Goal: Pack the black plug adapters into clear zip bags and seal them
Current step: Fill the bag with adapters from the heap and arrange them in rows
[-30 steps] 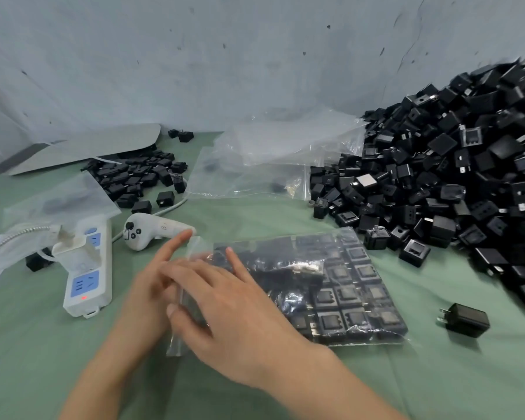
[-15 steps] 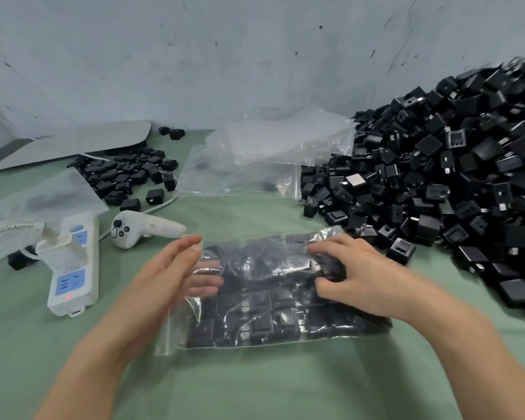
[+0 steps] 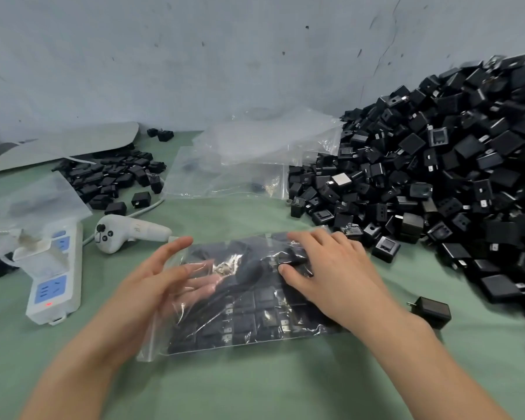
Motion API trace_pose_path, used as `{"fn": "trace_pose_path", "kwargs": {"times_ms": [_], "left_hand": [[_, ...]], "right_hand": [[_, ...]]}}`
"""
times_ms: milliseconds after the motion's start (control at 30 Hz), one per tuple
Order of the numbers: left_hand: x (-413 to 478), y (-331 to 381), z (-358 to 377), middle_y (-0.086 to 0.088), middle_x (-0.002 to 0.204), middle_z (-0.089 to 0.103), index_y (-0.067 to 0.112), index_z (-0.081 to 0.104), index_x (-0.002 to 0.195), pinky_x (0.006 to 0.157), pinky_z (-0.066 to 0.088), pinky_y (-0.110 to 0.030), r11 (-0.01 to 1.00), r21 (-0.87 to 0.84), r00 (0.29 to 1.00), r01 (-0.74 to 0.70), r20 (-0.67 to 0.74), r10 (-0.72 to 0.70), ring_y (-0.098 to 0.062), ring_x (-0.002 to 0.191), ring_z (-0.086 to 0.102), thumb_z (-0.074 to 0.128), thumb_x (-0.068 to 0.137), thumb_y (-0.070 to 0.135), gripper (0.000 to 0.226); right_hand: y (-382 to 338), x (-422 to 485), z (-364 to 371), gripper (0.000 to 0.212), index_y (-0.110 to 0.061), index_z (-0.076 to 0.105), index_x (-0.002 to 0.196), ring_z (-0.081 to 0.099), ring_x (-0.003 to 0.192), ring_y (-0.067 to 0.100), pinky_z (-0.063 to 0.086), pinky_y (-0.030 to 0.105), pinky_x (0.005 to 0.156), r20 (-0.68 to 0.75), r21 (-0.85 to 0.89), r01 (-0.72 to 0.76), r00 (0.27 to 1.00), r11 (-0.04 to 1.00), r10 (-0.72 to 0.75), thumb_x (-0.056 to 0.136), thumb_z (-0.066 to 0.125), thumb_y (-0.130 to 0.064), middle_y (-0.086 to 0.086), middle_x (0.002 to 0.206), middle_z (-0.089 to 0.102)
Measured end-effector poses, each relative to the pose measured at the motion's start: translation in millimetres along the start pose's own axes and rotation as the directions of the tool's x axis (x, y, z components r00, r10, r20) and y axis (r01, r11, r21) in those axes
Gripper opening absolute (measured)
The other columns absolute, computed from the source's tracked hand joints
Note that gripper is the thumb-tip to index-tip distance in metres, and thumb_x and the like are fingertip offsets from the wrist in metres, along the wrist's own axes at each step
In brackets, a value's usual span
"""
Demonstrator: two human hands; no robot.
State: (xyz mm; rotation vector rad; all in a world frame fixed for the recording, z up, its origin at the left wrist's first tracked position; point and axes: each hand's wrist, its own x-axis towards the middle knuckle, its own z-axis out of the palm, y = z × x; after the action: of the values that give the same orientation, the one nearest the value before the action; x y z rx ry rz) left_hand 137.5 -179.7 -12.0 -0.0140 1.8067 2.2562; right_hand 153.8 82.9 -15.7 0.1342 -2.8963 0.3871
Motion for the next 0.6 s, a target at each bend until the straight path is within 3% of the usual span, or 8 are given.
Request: {"fn": "trace_pose_path", "kwargs": {"times_ms": [100,200,300,367,500,600], "left_hand": [[-1.0,0.2,2.3,-0.022,0.114,0.071,0.02,0.056,0.134,0.074,0.061,-0.034,0.998,-0.05,0.998,0.026,0.056,-0.024,-0.044,0.104,0.069,0.061,0.082,0.003,0.055],[-2.4,2.9,-1.6,-0.023,0.117,0.07,0.019,0.055,0.135,0.073,0.061,-0.037,1.0,-0.021,0.999,0.013,0.048,-0.012,-0.044,0.104,0.069,0.06,0.083,0.008,0.054],[-3.8,4.2,-10.1,-0.027,0.116,0.067,0.015,0.06,0.13,0.072,0.062,-0.038,1.0,-0.016,0.999,-0.004,-0.054,0.003,-0.045,0.102,0.069,0.053,0.094,0.007,0.037],[-4.4,3.1,-16.5,-0.025,0.104,0.061,0.014,0.064,0.125,0.071,0.062,-0.036,1.0,0.019,0.987,-0.02,-0.158,0.023,-0.043,0.101,0.068,0.048,0.101,0.005,0.03],[-8.0,3.2,-25.5,-0.009,0.081,0.076,0.013,0.062,0.115,0.056,0.059,-0.023,0.995,-0.01,0.926,-0.096,-0.367,0.085,-0.014,0.067,0.073,0.045,0.1,0.003,0.025],[-11.8,2.0,-31.8,-0.007,0.079,0.074,0.015,0.062,0.107,0.054,0.058,-0.022,0.984,-0.093,0.888,-0.149,-0.45,0.092,-0.012,0.06,0.07,0.045,0.098,0.002,0.023]], "right_hand": [[-2.3,0.2,0.1,0.057,-0.039,0.035,0.145,0.039,0.129,0.018,0.028,0.038,0.109,-0.007,0.013,0.016,1.0,1.0,-0.016,0.094,0.038,-0.064,-0.011,0.139,0.047],[1.6,-1.6,-9.4,0.056,-0.039,0.035,0.146,0.041,0.126,0.014,0.033,0.038,0.106,-0.021,0.138,-0.01,1.0,0.99,0.013,0.095,0.033,-0.063,-0.013,0.14,0.047],[20.8,-10.8,-24.3,0.042,-0.037,0.046,0.138,0.041,0.105,0.008,0.036,0.033,0.092,-0.102,0.177,-0.127,0.984,0.976,0.147,0.098,0.036,-0.048,-0.011,0.13,0.053],[39.4,-23.4,-32.7,0.038,-0.035,0.049,0.135,0.037,0.1,0.012,0.034,0.035,0.087,-0.09,0.115,-0.269,0.956,0.956,0.28,0.098,0.039,-0.04,-0.006,0.126,0.053],[69.1,-56.4,-45.6,0.049,-0.037,0.041,0.14,0.039,0.126,0.023,0.038,0.038,0.098,0.227,-0.084,-0.494,0.836,0.865,0.5,0.094,0.043,-0.053,-0.001,0.136,0.042],[80.2,-73.4,-50.0,0.051,-0.039,0.043,0.134,0.043,0.117,0.019,0.042,0.034,0.095,0.351,-0.106,-0.46,0.812,0.882,0.466,0.089,0.055,-0.06,-0.006,0.116,0.04]]}}
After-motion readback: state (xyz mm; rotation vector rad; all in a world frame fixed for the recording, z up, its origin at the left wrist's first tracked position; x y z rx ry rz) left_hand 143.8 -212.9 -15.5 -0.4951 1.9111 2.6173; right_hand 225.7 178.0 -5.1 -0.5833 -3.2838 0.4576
